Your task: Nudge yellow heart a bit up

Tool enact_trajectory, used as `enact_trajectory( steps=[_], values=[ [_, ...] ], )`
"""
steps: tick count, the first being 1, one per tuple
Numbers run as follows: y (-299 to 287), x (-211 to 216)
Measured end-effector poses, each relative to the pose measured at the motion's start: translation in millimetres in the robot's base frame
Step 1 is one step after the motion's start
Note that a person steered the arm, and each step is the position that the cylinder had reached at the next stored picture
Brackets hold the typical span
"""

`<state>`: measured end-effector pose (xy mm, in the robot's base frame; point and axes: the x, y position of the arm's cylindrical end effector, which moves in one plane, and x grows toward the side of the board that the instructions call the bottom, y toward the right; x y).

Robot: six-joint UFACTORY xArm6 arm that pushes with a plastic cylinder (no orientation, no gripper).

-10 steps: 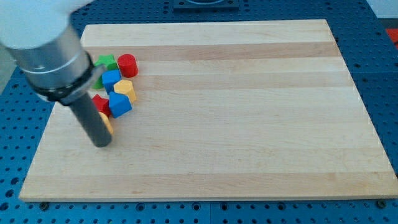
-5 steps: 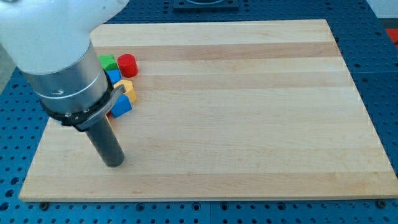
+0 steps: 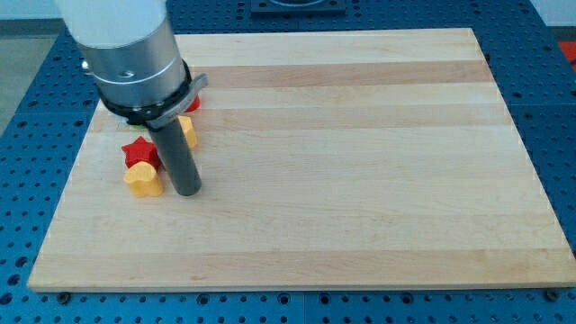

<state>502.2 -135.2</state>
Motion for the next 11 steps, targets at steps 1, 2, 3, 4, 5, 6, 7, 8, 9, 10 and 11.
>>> enact_trajectory(
  steps=[1,2,3,4,5,6,7,8,9,10,11],
  values=[
    [61.6,-8.0],
    [61.6,-8.0],
    [68.5,-27.4],
    [64.6,9.5],
    [51.4,95.4],
    [42.8,116.8],
    [22.8,105.8],
    [9.0,61.6],
    [9.0,61.6],
    [-2.0,57.2],
    [-47.6,55.3]
  ],
)
